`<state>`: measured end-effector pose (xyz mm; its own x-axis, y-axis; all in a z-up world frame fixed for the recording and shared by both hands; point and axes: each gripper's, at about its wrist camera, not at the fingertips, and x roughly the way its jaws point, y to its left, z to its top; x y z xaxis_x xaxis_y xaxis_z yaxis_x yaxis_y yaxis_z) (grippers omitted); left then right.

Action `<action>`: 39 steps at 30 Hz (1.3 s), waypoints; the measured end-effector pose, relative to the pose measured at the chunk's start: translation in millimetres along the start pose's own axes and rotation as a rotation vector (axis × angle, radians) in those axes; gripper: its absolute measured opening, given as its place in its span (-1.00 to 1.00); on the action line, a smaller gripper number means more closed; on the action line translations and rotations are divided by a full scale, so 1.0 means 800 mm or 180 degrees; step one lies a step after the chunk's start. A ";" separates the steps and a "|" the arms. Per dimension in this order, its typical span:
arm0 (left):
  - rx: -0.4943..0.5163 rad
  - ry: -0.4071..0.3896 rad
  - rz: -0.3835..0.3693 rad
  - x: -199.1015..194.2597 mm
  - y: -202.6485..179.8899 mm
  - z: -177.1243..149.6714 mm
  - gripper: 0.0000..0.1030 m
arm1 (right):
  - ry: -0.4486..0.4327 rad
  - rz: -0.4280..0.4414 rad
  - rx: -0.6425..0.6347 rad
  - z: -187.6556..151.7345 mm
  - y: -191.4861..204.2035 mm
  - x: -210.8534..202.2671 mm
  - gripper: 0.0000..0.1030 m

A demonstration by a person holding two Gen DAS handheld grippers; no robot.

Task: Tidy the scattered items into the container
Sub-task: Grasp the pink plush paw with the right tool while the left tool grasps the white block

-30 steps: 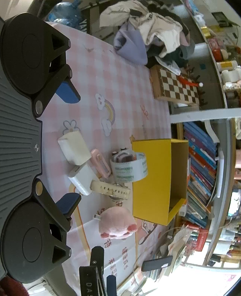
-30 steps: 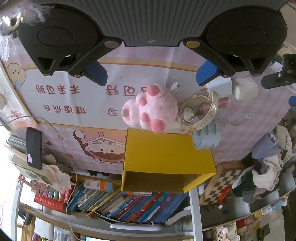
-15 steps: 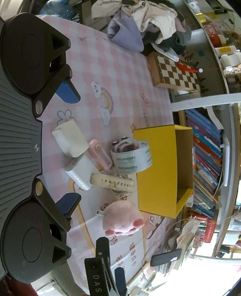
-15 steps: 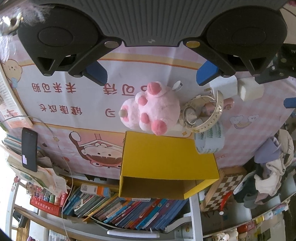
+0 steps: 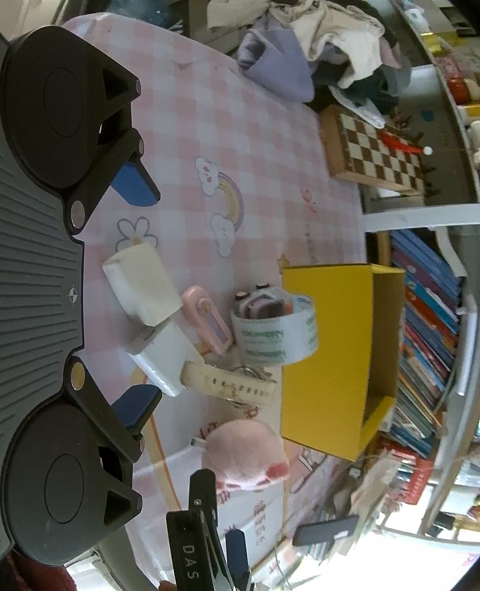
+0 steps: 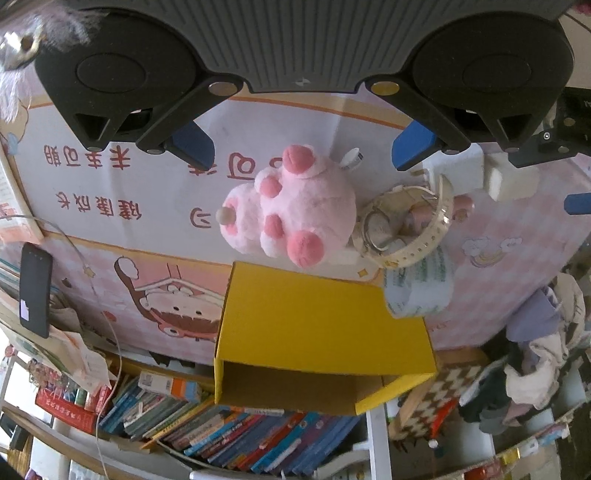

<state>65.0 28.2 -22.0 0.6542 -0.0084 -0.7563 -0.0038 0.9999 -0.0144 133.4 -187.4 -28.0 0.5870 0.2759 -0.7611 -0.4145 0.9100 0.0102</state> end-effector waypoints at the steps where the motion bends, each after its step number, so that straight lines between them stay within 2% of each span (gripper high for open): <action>1: -0.0005 -0.0009 -0.0001 0.001 0.001 0.001 1.00 | -0.0002 0.0010 0.0007 0.001 -0.002 0.001 1.00; 11: 0.0024 -0.0004 -0.0044 0.009 -0.004 0.009 1.00 | 0.0019 0.0016 0.0071 0.013 -0.018 0.015 1.00; 20: -0.0112 0.0028 0.0063 0.003 0.008 0.009 0.98 | 0.0066 0.0133 -0.0068 0.019 -0.013 0.019 1.00; 25: -0.0016 0.0094 -0.0067 0.014 0.004 0.006 0.98 | 0.0116 0.0184 -0.0132 0.025 -0.005 0.033 1.00; 30: 0.0156 0.0242 -0.0130 0.031 -0.007 0.005 0.98 | 0.0239 0.0060 -0.0086 0.031 -0.008 0.049 1.00; 34: 0.0237 0.0316 -0.0009 0.041 -0.009 0.007 0.98 | 0.0240 0.0027 -0.0025 0.036 -0.014 0.053 1.00; 38: 0.0082 0.0251 0.0049 0.036 0.003 0.014 0.97 | 0.0268 0.0021 0.0028 0.042 -0.020 0.058 1.00; 39: 0.0048 0.0239 0.0046 0.035 0.007 0.015 0.90 | 0.0275 0.0025 0.0045 0.043 -0.022 0.060 1.00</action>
<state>92.3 33.6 -35.1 0.5956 0.0056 -0.8033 -0.0011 1.0000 0.0062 193.1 -179.7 -42.2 0.5213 0.2558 -0.8141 -0.4086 0.9124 0.0251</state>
